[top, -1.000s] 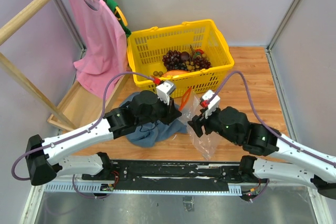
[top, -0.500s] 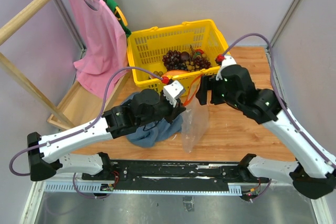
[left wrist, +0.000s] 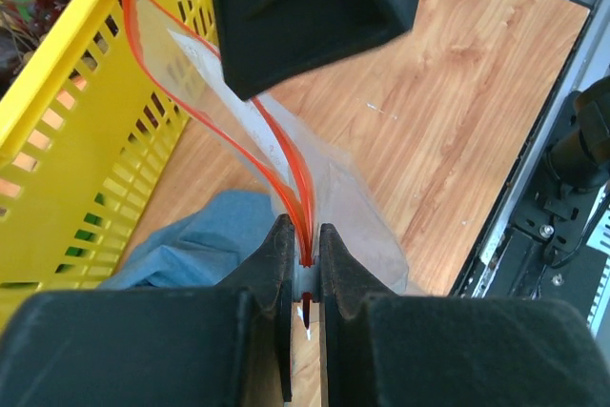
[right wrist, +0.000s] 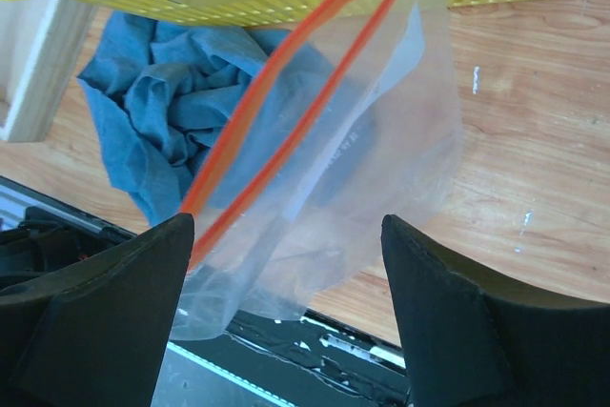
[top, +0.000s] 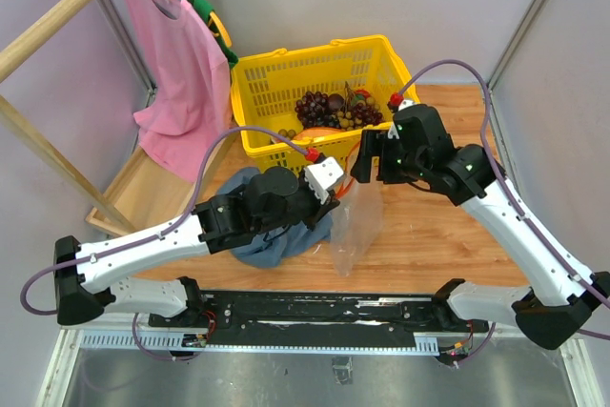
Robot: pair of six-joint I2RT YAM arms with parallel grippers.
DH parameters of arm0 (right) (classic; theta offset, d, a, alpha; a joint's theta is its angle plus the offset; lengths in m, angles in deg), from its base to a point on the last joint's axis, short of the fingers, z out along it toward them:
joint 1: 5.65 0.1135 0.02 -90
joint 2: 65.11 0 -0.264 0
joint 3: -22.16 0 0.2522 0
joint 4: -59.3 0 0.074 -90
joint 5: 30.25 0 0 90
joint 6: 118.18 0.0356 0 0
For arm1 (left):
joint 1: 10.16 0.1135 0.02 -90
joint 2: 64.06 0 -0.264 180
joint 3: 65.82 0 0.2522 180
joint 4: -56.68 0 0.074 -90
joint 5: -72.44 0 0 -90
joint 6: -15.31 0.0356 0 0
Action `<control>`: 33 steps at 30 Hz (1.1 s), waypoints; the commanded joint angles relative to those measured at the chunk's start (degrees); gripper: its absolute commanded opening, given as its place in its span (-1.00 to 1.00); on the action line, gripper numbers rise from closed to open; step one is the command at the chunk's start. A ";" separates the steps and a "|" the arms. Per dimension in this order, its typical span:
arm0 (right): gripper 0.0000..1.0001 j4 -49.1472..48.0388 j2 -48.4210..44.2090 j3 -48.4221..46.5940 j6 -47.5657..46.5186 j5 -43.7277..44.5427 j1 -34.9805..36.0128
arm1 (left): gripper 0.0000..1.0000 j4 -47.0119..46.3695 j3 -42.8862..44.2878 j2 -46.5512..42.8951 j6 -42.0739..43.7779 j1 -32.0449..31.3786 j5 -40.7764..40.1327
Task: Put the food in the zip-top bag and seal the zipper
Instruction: Open the zipper of the food storage bag.
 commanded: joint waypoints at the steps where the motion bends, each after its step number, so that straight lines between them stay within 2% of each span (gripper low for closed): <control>1: 0.61 0.60 -0.60 -3.38 1.35 -2.10 -1.11 | -1.00 -1.42 -1.16 -0.62 1.62 -1.22 0.76; 6: 0.60 0.52 0.38 -0.97 1.85 -1.42 -1.06 | -0.99 -1.33 -1.32 -0.71 2.14 -1.79 0.56; 17: 0.36 -0.55 1.96 5.66 1.28 -0.40 -2.66 | -0.99 -1.28 -2.66 -0.67 2.56 -4.22 0.13; 23: 0.13 -2.68 2.22 9.34 1.19 -3.47 -2.81 | -0.99 -1.50 -3.32 -0.14 2.93 -5.91 -1.10; 27: -0.23 -1.78 1.86 7.93 0.41 -3.14 -2.82 | -0.99 -1.55 -3.24 0.06 2.07 -6.49 -2.59; 29: -0.51 -1.52 1.03 7.58 -0.08 -2.51 -2.81 | -0.86 -1.71 -3.16 -0.22 0.94 -6.47 -3.08; 30: -0.68 -1.51 0.51 7.41 -0.31 -2.24 -2.82 | -0.70 -1.86 -3.11 -0.42 0.21 -6.45 -3.36; 31: -0.80 -1.50 0.07 7.37 -0.40 -1.87 -2.82 | -0.46 -2.01 -3.05 -0.77 -0.84 -6.45 -4.01; 33: -0.98 -1.50 -0.66 7.26 -0.86 -1.10 -2.76 | -0.19 -2.05 -2.63 -1.55 -3.08 -6.45 -4.50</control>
